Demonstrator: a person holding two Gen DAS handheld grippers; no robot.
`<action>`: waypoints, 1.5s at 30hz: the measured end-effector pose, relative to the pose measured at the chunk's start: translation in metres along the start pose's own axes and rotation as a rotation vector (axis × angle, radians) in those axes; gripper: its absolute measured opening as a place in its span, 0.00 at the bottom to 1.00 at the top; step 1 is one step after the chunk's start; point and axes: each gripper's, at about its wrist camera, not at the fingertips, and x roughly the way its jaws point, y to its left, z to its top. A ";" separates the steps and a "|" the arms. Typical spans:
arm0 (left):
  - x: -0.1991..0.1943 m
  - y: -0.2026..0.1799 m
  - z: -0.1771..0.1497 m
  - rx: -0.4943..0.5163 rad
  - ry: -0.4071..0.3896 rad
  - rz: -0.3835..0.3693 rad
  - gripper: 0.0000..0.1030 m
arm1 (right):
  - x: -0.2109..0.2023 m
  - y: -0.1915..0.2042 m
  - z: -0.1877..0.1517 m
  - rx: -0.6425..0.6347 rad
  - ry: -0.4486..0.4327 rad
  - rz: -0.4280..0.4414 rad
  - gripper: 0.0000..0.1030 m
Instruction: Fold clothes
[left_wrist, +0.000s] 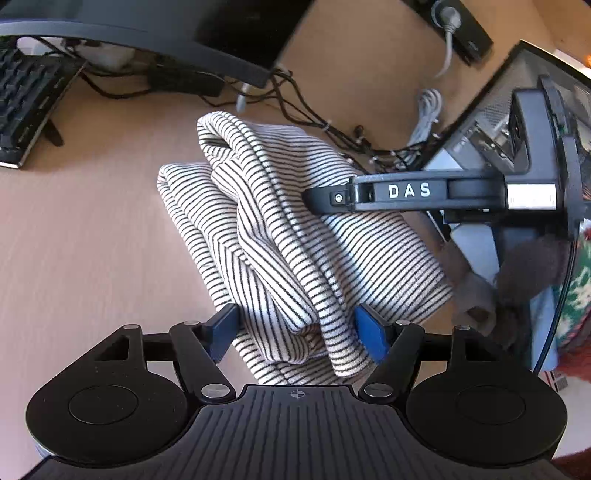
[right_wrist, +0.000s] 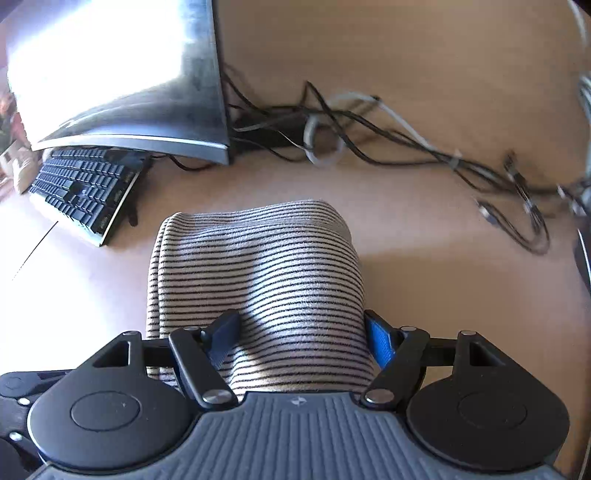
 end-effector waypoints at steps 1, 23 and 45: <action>-0.003 0.003 0.002 -0.005 0.001 -0.003 0.70 | 0.001 0.000 -0.001 -0.005 -0.013 0.003 0.71; -0.082 0.005 0.075 0.293 0.132 0.062 0.91 | -0.063 0.110 -0.108 -0.459 -0.053 -0.091 0.65; -0.058 0.054 0.052 0.013 0.089 -0.032 0.57 | -0.060 0.121 -0.116 -0.867 -0.226 -0.261 0.68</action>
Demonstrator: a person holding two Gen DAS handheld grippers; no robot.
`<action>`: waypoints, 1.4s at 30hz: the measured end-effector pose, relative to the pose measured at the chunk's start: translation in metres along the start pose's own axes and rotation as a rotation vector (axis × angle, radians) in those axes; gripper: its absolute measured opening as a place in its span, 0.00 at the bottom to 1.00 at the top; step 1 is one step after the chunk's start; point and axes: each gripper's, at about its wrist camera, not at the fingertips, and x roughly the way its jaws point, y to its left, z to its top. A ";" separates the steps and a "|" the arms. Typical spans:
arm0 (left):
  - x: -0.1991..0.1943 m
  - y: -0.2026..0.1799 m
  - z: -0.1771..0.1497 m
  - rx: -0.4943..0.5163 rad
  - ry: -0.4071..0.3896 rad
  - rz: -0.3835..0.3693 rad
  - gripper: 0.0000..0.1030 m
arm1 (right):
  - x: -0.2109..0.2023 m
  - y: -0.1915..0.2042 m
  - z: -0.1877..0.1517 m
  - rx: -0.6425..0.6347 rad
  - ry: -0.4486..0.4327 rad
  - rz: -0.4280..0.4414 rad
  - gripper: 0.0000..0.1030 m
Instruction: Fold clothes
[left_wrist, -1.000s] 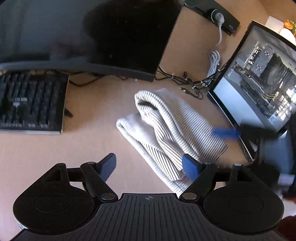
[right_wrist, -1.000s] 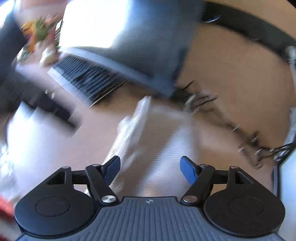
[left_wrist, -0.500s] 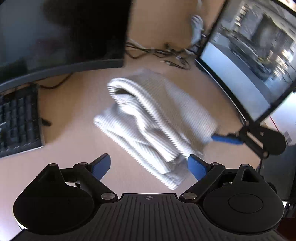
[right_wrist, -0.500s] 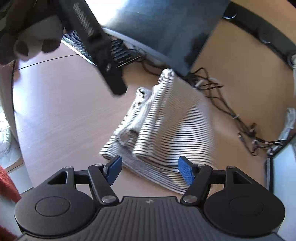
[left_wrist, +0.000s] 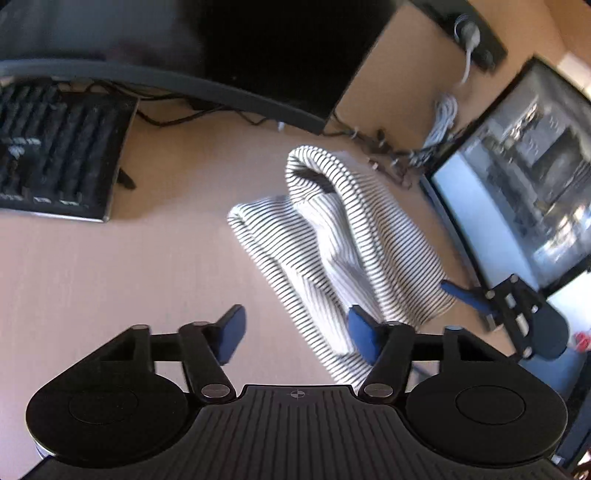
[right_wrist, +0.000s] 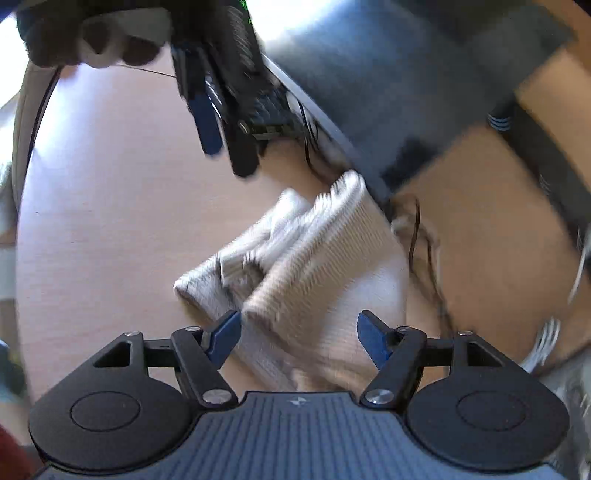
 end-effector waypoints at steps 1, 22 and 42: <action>0.005 0.002 -0.004 -0.036 -0.014 -0.031 0.54 | 0.004 0.001 0.001 -0.019 -0.010 -0.002 0.68; 0.050 -0.003 -0.027 -0.034 0.094 -0.101 0.40 | 0.090 -0.131 0.008 1.242 0.004 0.683 0.11; 0.041 -0.033 0.003 0.083 0.056 0.160 0.63 | 0.014 -0.066 0.042 0.638 -0.036 0.513 0.37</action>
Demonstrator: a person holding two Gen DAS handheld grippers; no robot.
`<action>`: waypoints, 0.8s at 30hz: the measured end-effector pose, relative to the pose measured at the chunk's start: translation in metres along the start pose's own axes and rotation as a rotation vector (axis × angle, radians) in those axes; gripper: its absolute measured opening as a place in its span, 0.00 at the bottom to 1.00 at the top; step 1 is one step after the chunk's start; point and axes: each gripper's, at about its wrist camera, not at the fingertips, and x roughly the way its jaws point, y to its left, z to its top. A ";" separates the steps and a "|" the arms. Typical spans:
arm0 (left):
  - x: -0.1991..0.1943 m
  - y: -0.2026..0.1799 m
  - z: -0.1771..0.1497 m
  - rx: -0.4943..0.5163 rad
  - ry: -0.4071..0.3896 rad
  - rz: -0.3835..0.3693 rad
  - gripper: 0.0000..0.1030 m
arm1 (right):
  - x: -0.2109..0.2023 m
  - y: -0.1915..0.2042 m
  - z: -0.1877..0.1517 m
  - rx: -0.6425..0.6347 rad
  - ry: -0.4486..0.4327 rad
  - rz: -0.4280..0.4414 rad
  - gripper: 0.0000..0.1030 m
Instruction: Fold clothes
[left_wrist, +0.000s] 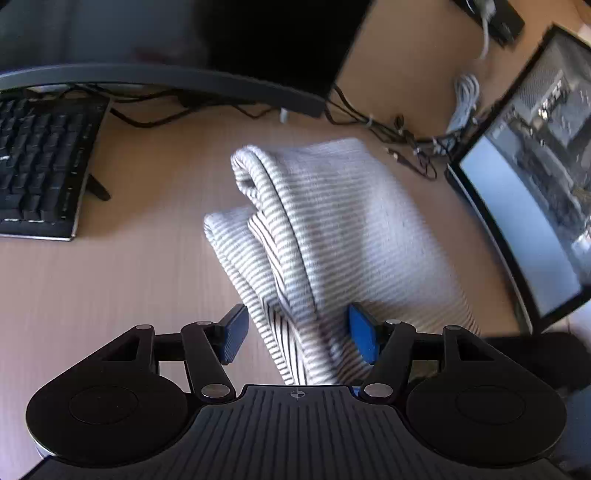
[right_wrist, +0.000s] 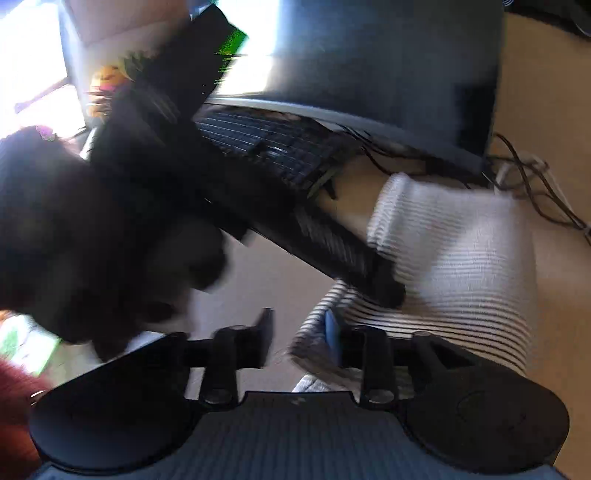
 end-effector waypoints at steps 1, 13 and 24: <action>0.000 -0.003 -0.001 0.017 -0.001 0.009 0.63 | -0.014 -0.009 0.001 0.013 -0.005 0.027 0.40; -0.001 -0.011 -0.006 0.071 -0.018 0.061 0.68 | -0.049 -0.159 -0.014 0.588 -0.099 -0.008 0.80; -0.001 0.046 -0.029 -0.293 -0.042 -0.135 0.61 | 0.032 -0.158 -0.039 0.835 -0.018 0.249 0.81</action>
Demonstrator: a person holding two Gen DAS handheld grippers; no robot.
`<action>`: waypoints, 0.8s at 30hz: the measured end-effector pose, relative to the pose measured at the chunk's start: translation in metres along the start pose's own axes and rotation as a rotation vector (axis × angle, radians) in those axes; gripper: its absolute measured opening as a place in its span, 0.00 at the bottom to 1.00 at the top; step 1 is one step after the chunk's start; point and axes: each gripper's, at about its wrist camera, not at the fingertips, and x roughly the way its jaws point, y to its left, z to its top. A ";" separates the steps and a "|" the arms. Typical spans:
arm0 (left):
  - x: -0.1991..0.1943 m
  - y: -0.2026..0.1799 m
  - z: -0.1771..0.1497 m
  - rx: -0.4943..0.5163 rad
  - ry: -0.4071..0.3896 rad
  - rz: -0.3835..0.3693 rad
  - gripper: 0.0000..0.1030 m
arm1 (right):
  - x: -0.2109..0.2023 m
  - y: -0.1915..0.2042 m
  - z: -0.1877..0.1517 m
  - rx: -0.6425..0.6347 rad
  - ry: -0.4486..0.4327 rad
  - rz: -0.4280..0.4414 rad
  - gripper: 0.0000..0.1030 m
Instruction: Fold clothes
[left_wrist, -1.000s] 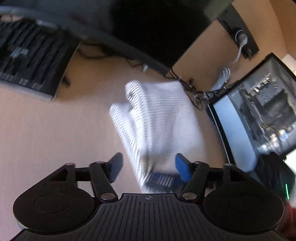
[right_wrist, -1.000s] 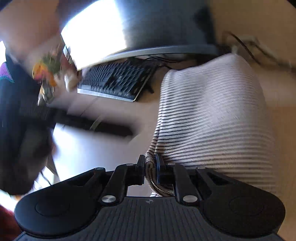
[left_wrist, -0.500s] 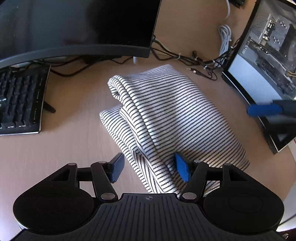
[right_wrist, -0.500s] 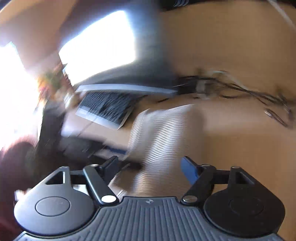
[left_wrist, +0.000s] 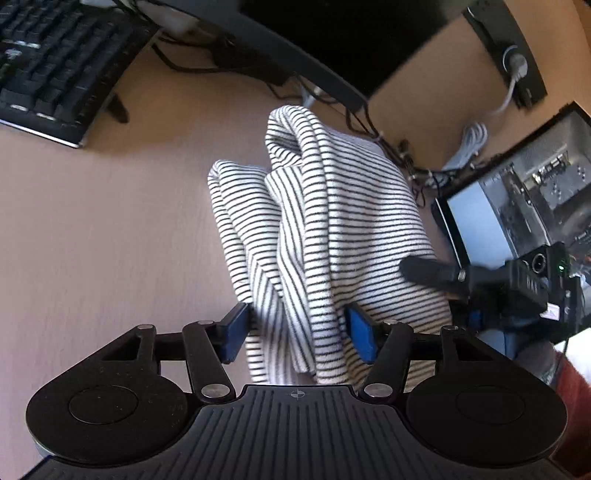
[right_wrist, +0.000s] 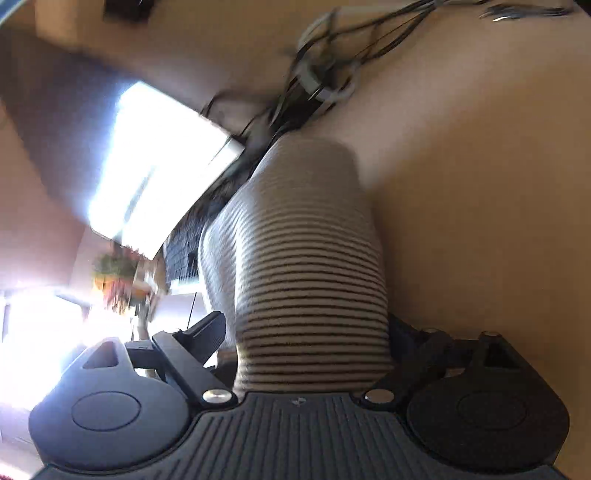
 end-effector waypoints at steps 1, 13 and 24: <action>-0.004 0.005 0.002 -0.006 -0.013 0.013 0.61 | 0.006 0.009 -0.001 -0.022 -0.004 -0.019 0.79; -0.043 0.048 0.025 -0.069 -0.091 0.096 0.63 | 0.072 0.128 -0.016 -0.616 -0.036 -0.349 0.59; -0.048 -0.009 0.081 0.082 -0.199 -0.019 0.62 | 0.084 0.136 -0.030 -0.713 -0.037 -0.399 0.60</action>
